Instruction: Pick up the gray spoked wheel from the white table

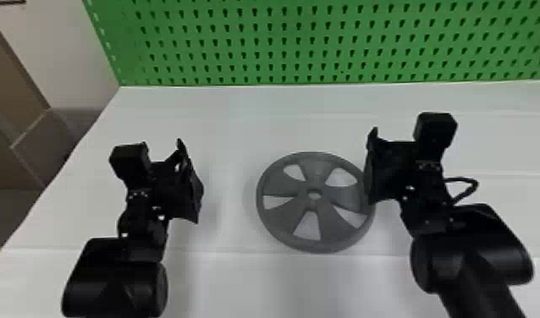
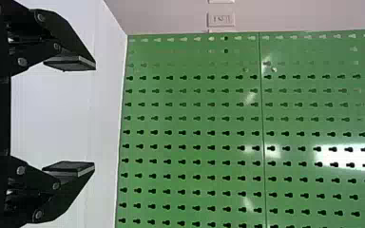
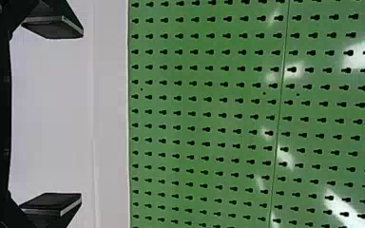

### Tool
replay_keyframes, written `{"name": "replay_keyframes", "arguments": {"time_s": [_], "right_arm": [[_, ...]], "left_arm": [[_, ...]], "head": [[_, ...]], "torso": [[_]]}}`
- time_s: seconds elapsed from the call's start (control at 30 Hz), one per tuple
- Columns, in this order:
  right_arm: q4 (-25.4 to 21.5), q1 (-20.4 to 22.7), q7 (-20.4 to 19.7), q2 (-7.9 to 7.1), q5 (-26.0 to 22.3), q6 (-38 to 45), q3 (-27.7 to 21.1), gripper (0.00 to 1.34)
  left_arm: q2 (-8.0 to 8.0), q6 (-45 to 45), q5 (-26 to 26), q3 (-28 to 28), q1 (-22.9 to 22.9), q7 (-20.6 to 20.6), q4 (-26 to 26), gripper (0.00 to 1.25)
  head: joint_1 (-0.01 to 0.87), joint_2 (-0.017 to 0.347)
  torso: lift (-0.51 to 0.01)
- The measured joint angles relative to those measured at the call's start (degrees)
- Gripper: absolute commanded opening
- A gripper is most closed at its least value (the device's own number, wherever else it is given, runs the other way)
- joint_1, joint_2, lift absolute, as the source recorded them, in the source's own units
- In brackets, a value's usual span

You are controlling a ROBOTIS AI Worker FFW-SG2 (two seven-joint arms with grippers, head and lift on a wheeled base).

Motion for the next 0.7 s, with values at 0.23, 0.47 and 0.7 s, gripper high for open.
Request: {"name": "replay_keyframes", "arguments": {"time_s": [0.23, 0.47, 0.7], "right_arm": [[0.1, 0.0, 0.0, -0.09, -0.3, 0.4, -0.2, 1.25], [0.1, 0.0, 0.0, -0.21, -0.2, 0.2, -0.2, 1.25], [-0.6, -0.4, 0.0, -0.37, -1.0, 1.4, 0.7, 1.25]], "left_arm": [[0.0, 0.0, 0.0, 0.0, 0.0, 0.0, 0.0, 0.75], [0.0, 0.0, -0.1, 0.1, 0.0, 0.0, 0.0, 0.75], [0.0, 0.0, -0.1, 0.1, 0.0, 0.0, 0.0, 0.75]], "head": [[0.779, 0.11], [0.779, 0.11], [0.779, 0.11]], "torso": [[-0.069], [-0.069], [-0.069]]}}
